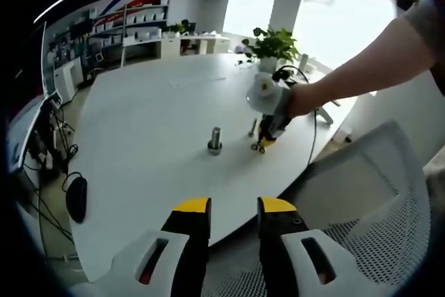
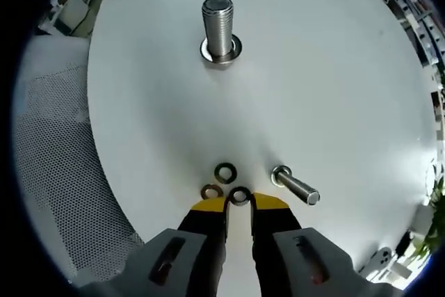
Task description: Place the washer onto the threaded stud by aligning its center hole with the stud, sliding it down to the base, and recovering from edge contact or off-axis alignment until the washer reaches the visible bottom stop.
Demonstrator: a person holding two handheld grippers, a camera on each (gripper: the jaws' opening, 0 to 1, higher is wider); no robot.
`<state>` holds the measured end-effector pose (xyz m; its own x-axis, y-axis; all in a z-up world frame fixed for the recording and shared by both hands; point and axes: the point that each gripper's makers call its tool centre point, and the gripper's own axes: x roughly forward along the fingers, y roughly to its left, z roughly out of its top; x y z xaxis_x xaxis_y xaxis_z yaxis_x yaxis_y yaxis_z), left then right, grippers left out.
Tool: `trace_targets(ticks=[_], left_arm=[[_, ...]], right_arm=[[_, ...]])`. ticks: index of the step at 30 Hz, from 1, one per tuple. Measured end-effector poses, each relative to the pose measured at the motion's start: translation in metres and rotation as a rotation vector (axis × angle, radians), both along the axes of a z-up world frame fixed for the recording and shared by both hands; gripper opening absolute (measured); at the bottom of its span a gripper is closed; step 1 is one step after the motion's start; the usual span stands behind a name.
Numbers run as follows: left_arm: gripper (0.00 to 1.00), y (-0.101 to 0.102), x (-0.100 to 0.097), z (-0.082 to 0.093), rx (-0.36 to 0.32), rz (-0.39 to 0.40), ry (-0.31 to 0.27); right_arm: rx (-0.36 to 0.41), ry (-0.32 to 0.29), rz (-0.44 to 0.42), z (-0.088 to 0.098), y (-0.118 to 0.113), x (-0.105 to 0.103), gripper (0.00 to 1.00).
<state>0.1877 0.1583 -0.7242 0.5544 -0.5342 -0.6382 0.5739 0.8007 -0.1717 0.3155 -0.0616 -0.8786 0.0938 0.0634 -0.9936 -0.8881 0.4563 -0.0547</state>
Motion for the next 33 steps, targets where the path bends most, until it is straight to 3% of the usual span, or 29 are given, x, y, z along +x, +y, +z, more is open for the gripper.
trace_targets(ticks=[6,11,24,33], left_arm=[[0.25,-0.001,-0.001,-0.001,-0.001,-0.005,0.006],[0.25,-0.001,0.0,0.0,-0.003,-0.001,0.005],[0.25,-0.001,-0.002,-0.002,0.002,-0.008,0.015],[0.25,-0.001,-0.001,-0.002,0.002,-0.006,0.015]], right_arm=[[0.101,-0.066,-0.107,0.0,0.0,0.001,0.14],[0.165,-0.076,-0.175,0.002,-0.003,0.0,0.13],[0.186,-0.087,-0.197,0.001,-0.003,-0.001,0.13],[0.211,-0.107,-0.222,0.011,-0.012,0.0,0.13]])
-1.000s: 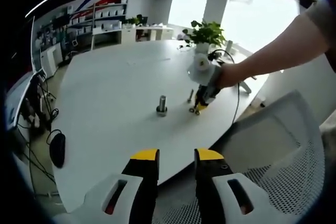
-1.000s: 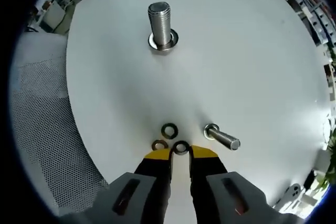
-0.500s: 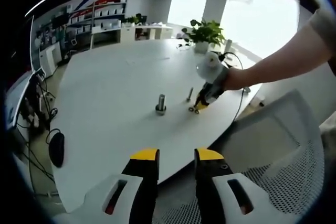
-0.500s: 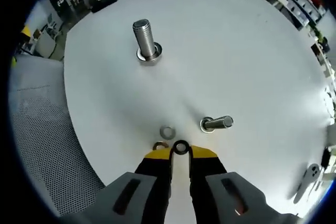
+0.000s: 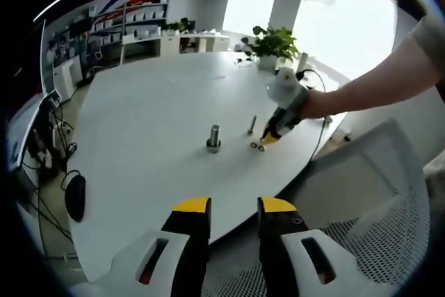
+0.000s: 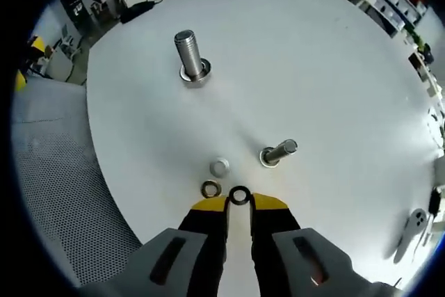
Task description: Place the washer onto the threaded stud by aligning its center hole with the stud, sliding it down to the base, and recovering from edge contact or off-axis alignment until the washer reaches the visible bottom stop.
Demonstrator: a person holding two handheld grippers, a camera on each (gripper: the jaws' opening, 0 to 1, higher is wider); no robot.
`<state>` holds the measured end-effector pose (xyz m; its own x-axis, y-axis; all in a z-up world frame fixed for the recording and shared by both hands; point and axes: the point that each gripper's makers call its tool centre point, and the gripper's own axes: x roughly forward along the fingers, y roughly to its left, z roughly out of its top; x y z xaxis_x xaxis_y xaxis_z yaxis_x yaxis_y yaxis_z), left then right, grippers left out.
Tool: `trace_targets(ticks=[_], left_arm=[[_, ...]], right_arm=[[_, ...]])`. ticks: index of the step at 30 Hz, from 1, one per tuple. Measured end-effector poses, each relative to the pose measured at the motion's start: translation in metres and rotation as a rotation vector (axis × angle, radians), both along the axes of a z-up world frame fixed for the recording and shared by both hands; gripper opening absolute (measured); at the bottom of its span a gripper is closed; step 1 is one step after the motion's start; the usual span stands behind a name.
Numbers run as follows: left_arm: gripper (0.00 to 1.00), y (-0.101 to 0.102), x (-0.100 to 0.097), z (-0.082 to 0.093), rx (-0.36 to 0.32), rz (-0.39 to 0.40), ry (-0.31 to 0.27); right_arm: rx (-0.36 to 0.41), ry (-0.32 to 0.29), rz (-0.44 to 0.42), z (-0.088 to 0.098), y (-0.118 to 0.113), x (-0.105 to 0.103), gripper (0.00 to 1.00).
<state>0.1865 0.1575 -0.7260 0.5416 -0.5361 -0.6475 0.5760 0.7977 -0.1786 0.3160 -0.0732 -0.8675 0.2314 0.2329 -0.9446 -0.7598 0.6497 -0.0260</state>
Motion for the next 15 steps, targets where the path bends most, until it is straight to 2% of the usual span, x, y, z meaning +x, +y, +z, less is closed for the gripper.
trace_targets(ticks=[15], left_arm=[[0.25,0.0,0.0,-0.001,0.003,-0.003,0.002]], right_arm=[[0.049,-0.086,-0.005,0.031,-0.008,0.019,0.13]])
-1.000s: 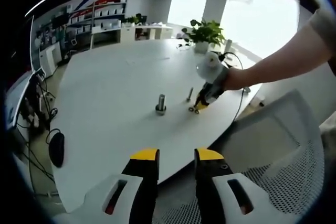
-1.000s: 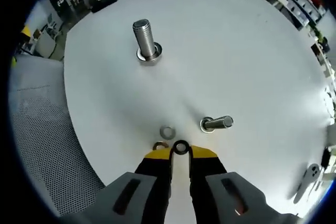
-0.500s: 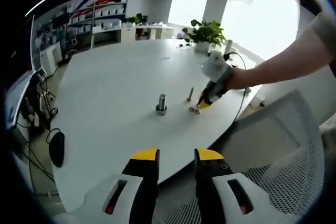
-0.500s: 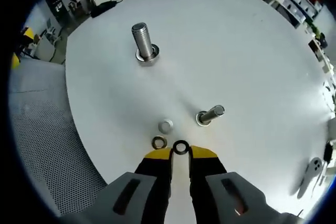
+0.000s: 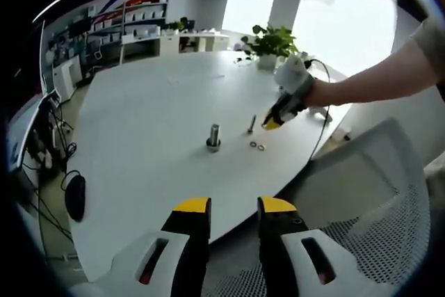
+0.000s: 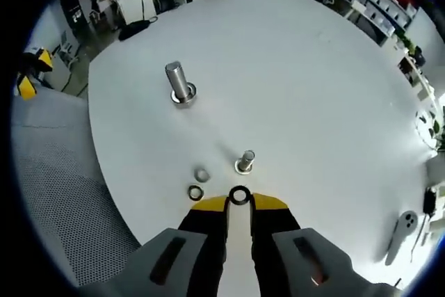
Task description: Place the washer onto the threaded stud by aligning its center hole with the stud, sliding it down to the base, and recovering from edge contact or off-axis alignment until the washer reaches the visible bottom stop.
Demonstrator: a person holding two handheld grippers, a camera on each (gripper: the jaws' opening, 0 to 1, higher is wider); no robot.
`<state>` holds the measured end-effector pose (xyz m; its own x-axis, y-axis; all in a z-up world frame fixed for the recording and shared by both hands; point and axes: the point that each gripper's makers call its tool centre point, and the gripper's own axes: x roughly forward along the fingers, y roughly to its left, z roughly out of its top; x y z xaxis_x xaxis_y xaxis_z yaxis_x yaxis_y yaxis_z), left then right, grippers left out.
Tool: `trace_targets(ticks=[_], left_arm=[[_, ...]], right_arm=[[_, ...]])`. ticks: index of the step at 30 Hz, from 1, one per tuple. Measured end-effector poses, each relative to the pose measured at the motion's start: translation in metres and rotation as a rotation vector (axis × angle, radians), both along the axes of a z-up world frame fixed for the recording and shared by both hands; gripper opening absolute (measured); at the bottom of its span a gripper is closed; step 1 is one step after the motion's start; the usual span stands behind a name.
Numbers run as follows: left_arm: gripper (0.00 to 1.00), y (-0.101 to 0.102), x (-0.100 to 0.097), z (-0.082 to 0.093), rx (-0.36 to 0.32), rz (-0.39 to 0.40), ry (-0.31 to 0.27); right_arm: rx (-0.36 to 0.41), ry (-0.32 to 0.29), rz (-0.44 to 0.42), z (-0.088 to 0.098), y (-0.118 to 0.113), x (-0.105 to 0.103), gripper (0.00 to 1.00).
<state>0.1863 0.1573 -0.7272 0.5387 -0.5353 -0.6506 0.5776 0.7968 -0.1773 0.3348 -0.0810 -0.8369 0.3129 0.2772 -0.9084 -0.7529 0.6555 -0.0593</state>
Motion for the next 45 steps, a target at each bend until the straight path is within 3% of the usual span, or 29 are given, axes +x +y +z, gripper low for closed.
trace_targets(ticks=[13,37,45], left_arm=[[0.25,0.0,0.001,0.0,0.005,0.003,-0.002],[0.25,0.002,0.001,0.0,0.005,0.009,-0.003],[0.25,0.002,0.001,-0.001,0.005,0.01,0.0]], right_arm=[[0.032,-0.092,0.05,0.029,0.015,0.015,0.13],[-0.015,-0.047,0.085,0.017,0.021,0.021,0.13],[-0.024,-0.023,0.083,0.005,0.021,0.023,0.14]])
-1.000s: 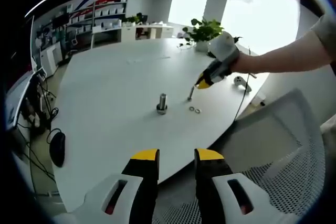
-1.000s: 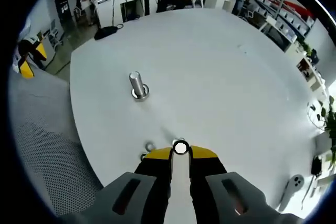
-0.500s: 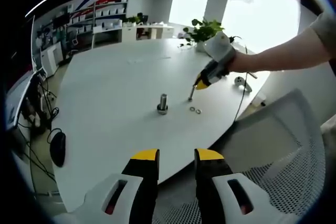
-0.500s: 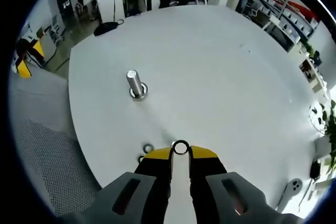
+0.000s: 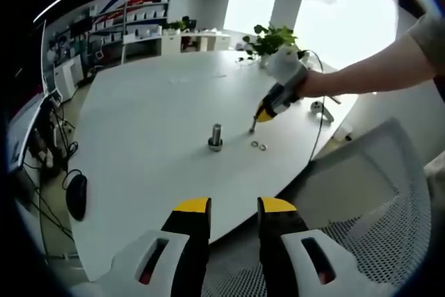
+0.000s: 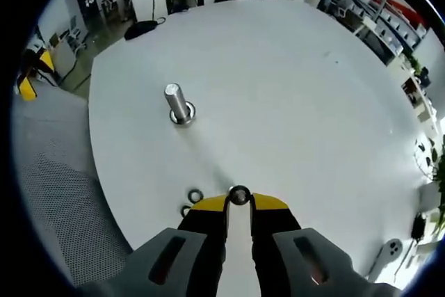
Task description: Place the washer onto the threaded stud by aligning its center hole with the stud, sliding it down to the base, and recovering from edge contact or off-axis alignment until the washer reaches the visible bottom stop.
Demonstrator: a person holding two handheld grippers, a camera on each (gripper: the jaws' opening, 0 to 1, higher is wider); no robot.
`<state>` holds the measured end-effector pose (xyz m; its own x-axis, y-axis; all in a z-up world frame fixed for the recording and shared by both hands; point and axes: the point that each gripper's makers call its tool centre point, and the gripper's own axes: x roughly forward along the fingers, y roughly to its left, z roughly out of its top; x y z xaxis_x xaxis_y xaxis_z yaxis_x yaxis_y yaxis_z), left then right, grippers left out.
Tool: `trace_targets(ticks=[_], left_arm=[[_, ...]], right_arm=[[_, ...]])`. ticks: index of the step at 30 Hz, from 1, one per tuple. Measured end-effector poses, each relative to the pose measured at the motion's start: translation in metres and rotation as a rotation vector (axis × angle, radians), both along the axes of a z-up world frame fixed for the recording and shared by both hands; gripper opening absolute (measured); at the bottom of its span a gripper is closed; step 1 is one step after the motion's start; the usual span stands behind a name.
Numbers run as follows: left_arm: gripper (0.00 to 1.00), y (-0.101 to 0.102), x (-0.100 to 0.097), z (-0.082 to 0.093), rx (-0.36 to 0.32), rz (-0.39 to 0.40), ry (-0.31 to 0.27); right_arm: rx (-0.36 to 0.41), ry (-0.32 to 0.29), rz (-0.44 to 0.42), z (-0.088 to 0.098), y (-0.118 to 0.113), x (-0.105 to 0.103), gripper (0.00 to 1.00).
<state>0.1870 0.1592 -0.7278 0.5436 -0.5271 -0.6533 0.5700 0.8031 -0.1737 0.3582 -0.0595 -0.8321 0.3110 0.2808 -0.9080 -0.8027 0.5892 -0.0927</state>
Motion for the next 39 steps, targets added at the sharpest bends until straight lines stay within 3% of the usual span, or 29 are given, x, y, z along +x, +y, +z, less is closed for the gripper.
trace_targets(ticks=[4,6,9,23,39], left_arm=[[0.25,0.0,-0.001,-0.001,0.002,-0.001,0.004],[0.25,0.0,-0.001,-0.001,0.002,0.0,0.005],[0.25,0.0,-0.001,-0.001,0.003,-0.002,0.008],[0.24,0.0,-0.001,-0.001,0.003,-0.004,0.009],[0.24,0.0,-0.001,-0.001,0.007,-0.001,0.003]], right_arm=[[-0.027,-0.004,0.007,-0.009,-0.002,0.004,0.13],[-0.059,0.025,0.046,-0.017,-0.005,0.0,0.04],[-0.036,0.047,0.018,-0.023,-0.003,-0.003,0.04],[-0.034,0.069,-0.01,-0.028,0.001,-0.004,0.09],[-0.018,0.131,0.002,-0.032,-0.008,-0.036,0.21]])
